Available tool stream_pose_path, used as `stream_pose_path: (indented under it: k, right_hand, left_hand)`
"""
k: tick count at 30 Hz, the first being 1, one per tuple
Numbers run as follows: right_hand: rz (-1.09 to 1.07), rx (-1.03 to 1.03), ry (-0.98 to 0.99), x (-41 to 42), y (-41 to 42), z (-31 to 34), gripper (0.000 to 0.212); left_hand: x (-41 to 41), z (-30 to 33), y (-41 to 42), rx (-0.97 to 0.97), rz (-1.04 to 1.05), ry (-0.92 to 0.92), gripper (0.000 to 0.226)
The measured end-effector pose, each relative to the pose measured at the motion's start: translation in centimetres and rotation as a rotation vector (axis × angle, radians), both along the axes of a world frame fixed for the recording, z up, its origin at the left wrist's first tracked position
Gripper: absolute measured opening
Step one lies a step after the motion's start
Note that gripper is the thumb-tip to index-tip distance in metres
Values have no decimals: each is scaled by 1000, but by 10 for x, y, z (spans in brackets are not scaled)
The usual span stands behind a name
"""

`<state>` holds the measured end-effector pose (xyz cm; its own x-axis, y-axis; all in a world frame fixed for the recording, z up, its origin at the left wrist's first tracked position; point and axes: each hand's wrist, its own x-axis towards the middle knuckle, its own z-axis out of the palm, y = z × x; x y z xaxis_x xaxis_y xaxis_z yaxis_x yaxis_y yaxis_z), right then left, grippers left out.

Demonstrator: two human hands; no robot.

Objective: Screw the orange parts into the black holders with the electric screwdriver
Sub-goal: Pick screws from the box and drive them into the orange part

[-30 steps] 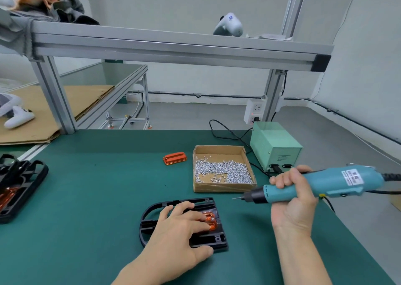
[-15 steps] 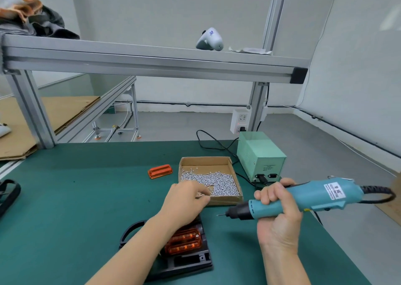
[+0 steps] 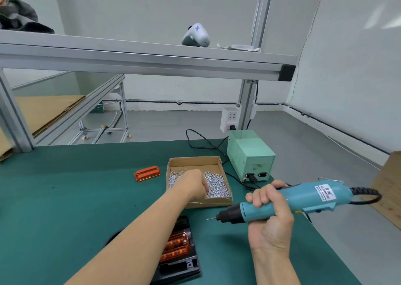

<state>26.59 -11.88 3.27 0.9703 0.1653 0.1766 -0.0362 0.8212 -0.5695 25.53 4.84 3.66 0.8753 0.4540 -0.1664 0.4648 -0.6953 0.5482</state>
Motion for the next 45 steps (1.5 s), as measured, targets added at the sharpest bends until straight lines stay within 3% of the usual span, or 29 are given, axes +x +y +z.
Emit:
stream_pose_path:
  k: [12, 22, 34, 40, 45]
  right_hand:
    - [20, -22, 10, -3, 4, -1, 21]
    - [39, -34, 12, -3, 4, -3, 17]
    - [32, -44, 0, -2, 4, -5, 18]
    - [46, -41, 12, -1, 5, -5, 18]
    - [38, -56, 6, -2, 4, -6, 18]
  left_hand:
    - [4, -7, 2, 54, -33, -13, 5]
    - [-4, -7, 7, 133, -32, -84, 17]
    - [-3, -4, 9, 261, -68, 68, 16]
    - [-13, -4, 11, 210, -26, -95, 19]
    - [-38, 6, 13, -77, 128, -357, 18]
